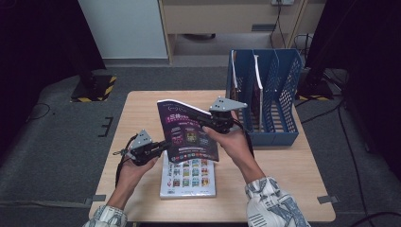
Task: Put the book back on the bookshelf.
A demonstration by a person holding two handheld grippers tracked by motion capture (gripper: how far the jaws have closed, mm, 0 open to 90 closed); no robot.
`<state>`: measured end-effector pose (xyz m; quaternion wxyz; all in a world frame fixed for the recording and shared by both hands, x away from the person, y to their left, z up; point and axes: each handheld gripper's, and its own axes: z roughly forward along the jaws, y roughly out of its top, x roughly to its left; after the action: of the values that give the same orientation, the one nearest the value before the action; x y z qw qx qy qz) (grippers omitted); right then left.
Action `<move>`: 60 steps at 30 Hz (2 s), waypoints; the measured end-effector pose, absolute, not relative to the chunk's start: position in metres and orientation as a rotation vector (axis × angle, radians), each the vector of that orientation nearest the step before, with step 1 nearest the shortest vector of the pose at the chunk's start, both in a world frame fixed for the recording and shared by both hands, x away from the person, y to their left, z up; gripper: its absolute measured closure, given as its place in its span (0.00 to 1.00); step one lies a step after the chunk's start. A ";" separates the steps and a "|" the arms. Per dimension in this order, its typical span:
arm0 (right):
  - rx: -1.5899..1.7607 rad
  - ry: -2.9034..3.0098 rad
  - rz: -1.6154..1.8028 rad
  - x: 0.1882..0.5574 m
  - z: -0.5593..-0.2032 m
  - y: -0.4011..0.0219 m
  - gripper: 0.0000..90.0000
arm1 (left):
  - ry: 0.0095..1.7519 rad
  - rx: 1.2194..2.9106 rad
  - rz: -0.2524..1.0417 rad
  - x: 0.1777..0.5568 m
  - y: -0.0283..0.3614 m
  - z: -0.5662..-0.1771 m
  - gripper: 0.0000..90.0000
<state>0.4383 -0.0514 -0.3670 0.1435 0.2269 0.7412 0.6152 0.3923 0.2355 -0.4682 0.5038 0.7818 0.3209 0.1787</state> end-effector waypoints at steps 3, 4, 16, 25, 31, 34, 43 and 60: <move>0.647 2.132 1.766 0.438 -0.367 -0.052 0.93 | 0.783 1.881 0.429 0.393 0.236 -0.469 0.91; 0.650 2.130 1.765 0.437 -0.366 -0.052 0.93 | 0.789 1.875 0.429 0.393 0.237 -0.469 0.91; 0.635 2.071 1.796 0.434 -0.360 -0.055 0.93 | 0.954 1.840 0.463 0.401 0.253 -0.485 0.51; 0.660 2.006 1.783 0.435 -0.357 -0.061 0.93 | 1.084 1.903 0.496 0.409 0.263 -0.499 0.20; 0.677 1.974 1.786 0.434 -0.355 -0.067 0.93 | 1.148 1.913 0.507 0.412 0.273 -0.505 0.10; 0.682 1.966 1.787 0.434 -0.354 -0.070 0.93 | 1.171 1.937 0.509 0.413 0.278 -0.510 0.09; 0.701 1.942 1.790 0.432 -0.353 -0.083 0.93 | 1.263 1.965 0.519 0.417 0.290 -0.522 0.07; 0.724 1.904 1.782 0.423 -0.350 -0.112 0.93 | 1.339 1.987 0.519 0.420 0.298 -0.531 0.07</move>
<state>0.4232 -0.1119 -0.3501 0.2159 0.2610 0.6869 0.6430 0.4197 0.2976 -0.5308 0.3382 0.7627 0.5140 0.1993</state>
